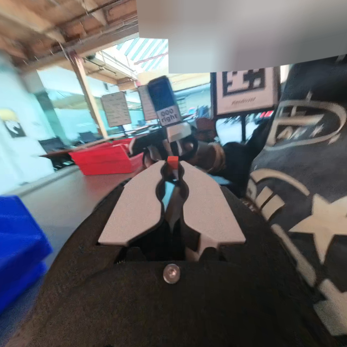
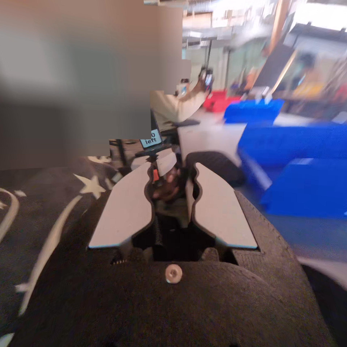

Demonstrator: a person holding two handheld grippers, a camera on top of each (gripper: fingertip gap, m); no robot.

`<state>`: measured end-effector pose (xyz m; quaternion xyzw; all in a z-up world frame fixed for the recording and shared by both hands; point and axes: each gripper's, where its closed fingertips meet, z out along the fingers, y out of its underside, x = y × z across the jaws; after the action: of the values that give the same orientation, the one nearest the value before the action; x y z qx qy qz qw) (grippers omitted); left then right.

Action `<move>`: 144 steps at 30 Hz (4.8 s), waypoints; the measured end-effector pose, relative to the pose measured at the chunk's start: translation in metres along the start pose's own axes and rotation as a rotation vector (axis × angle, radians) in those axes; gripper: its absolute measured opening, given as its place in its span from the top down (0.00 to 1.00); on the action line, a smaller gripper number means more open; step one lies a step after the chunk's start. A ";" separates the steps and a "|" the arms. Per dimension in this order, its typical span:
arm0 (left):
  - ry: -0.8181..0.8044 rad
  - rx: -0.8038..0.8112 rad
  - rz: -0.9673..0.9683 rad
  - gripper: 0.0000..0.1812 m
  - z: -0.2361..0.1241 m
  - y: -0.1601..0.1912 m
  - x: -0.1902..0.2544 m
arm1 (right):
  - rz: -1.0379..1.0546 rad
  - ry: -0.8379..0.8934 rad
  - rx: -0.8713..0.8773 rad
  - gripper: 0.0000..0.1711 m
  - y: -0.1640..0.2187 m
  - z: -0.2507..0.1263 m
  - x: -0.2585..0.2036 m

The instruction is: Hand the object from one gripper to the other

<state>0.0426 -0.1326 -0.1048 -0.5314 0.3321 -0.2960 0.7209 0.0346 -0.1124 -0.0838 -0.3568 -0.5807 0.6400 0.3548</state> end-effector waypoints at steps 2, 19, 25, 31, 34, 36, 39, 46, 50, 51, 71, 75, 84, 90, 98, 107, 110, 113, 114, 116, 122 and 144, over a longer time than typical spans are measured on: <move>0.035 0.009 -0.200 0.94 -0.002 0.001 -0.005 | -0.294 0.067 0.048 0.79 -0.011 -0.004 -0.002; 0.207 -0.006 -0.638 0.95 0.000 0.012 0.003 | -1.141 0.097 -0.247 0.94 0.034 0.010 -0.016; 0.153 0.015 -0.515 0.92 0.001 0.011 -0.001 | -1.006 0.097 -0.253 0.94 0.032 0.009 -0.013; -0.028 0.044 -0.094 0.84 -0.002 0.003 -0.011 | -0.494 0.109 -0.143 0.94 0.011 0.003 -0.001; -0.095 0.036 0.080 0.83 -0.003 0.001 -0.014 | -0.213 0.094 -0.118 0.94 0.005 0.001 0.004; -0.125 0.014 0.208 0.83 -0.002 0.002 -0.013 | 0.029 0.039 -0.154 0.94 0.012 0.002 0.002; -0.142 -0.050 0.404 0.83 0.001 0.009 -0.008 | 0.365 -0.070 -0.209 0.94 0.024 0.003 -0.005; -0.131 -0.146 0.539 0.84 0.007 0.025 -0.004 | 0.574 -0.183 -0.301 0.94 0.043 0.004 -0.018; -0.127 -0.157 0.553 0.88 0.007 0.026 -0.002 | 0.594 -0.196 -0.281 0.94 0.040 0.003 -0.018; -0.127 -0.161 0.554 0.89 0.008 0.026 -0.003 | 0.600 -0.199 -0.278 0.94 0.040 0.003 -0.018; -0.033 -0.086 0.156 0.95 0.004 0.014 0.000 | 0.281 -0.102 -0.187 0.84 0.032 0.009 -0.007; 0.074 -0.039 -0.227 0.95 0.000 0.010 -0.001 | -0.380 0.004 -0.060 0.79 0.015 0.005 -0.009; 0.233 -0.011 -0.669 0.95 -0.001 0.015 0.004 | -1.053 0.077 -0.235 0.80 0.043 0.010 -0.014; 0.248 -0.027 -0.698 0.95 0.000 0.018 0.006 | -1.026 0.078 -0.224 0.82 0.041 0.010 -0.013; 0.253 -0.042 -0.705 0.95 0.000 0.020 0.007 | -1.009 0.066 -0.238 0.88 0.043 0.009 -0.015; 0.249 -0.026 -0.697 0.94 0.001 0.018 0.006 | -1.047 0.046 -0.261 0.94 0.044 0.010 -0.020; 0.173 0.040 -0.560 0.90 0.001 0.010 -0.002 | -0.882 0.094 -0.221 0.94 0.032 0.007 -0.011; 0.003 0.070 -0.262 0.84 -0.003 0.004 -0.016 | -0.545 0.115 -0.200 0.94 0.024 0.002 0.003; -0.053 0.063 -0.132 0.84 -0.004 0.003 -0.019 | -0.416 0.111 -0.181 0.94 0.022 0.001 0.006; -0.138 0.037 0.118 0.83 -0.005 0.002 -0.022 | -0.155 0.079 -0.159 0.94 0.020 0.000 0.009; -0.207 -0.050 0.499 0.84 0.002 0.009 -0.014 | 0.530 -0.144 -0.150 0.94 0.027 0.002 -0.003; 0.078 0.036 -0.424 0.95 -0.003 0.004 -0.011 | -0.594 0.050 -0.081 0.81 0.018 0.004 -0.010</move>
<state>0.0339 -0.1244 -0.1076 -0.5647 0.2350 -0.4672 0.6385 0.0352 -0.1244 -0.1013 -0.2007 -0.6757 0.4756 0.5262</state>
